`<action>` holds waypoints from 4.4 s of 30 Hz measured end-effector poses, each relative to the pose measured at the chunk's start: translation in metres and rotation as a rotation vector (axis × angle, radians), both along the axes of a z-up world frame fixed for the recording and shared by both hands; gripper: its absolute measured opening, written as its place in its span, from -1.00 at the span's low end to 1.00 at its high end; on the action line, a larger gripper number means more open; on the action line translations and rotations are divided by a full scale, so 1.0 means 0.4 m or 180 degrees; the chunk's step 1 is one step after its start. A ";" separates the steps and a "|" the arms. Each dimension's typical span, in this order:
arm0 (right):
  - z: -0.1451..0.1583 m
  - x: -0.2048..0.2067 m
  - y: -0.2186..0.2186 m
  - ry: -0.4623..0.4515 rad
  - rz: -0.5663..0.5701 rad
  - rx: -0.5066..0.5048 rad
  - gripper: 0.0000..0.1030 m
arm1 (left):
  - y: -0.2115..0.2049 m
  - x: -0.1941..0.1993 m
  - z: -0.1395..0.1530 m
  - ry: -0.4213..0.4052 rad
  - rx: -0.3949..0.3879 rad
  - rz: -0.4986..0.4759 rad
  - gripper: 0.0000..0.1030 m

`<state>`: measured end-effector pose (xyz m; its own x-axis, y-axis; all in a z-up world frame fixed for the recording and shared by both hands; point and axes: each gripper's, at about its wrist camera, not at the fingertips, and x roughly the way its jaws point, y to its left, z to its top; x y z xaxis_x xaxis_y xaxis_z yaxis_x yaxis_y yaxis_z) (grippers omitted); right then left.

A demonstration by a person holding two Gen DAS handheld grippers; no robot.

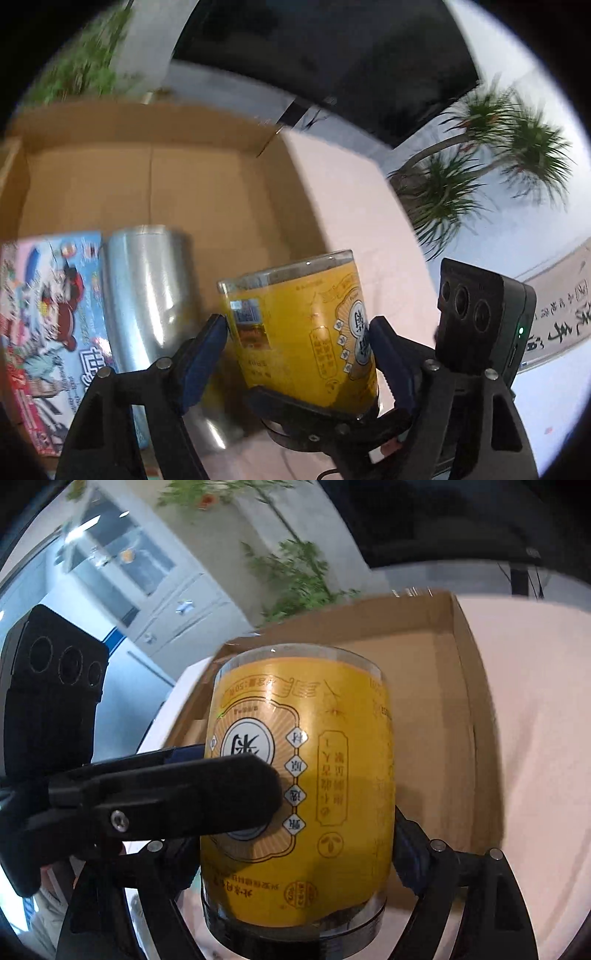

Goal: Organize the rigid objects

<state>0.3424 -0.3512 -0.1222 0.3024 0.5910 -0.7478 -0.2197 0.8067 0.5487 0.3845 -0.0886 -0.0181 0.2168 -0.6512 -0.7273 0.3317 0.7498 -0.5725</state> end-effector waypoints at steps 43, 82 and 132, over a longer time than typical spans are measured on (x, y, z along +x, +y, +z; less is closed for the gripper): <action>-0.095 -0.338 -0.193 0.0130 -0.0822 -0.1104 0.23 | 0.211 -0.490 0.043 -0.1630 0.1057 0.0362 0.96; -0.056 -0.390 -0.103 0.0347 -0.0558 -0.0148 -0.04 | -0.142 -0.608 -0.144 -0.0115 0.0877 -0.1194 -0.16; 0.150 -0.064 -0.122 -0.0516 -0.0060 -0.0569 -0.19 | -0.225 -0.010 0.072 -0.0069 0.0227 -0.0229 -0.15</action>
